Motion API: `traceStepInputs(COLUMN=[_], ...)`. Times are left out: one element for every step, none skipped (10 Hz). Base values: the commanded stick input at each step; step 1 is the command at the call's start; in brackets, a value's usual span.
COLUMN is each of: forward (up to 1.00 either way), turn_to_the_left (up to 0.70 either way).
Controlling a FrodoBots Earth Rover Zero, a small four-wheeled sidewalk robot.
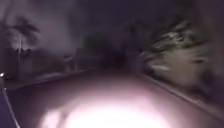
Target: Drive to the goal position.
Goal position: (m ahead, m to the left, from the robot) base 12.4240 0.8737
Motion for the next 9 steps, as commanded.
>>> traceStepInputs(forward=[0.50,0.50,0.50,0.50,0.50,0.50,0.50,0.50,0.50], turn_to_the_left=[0.07,0.10,0.13,0.16,0.09,0.03,0.00,0.02,0.08])
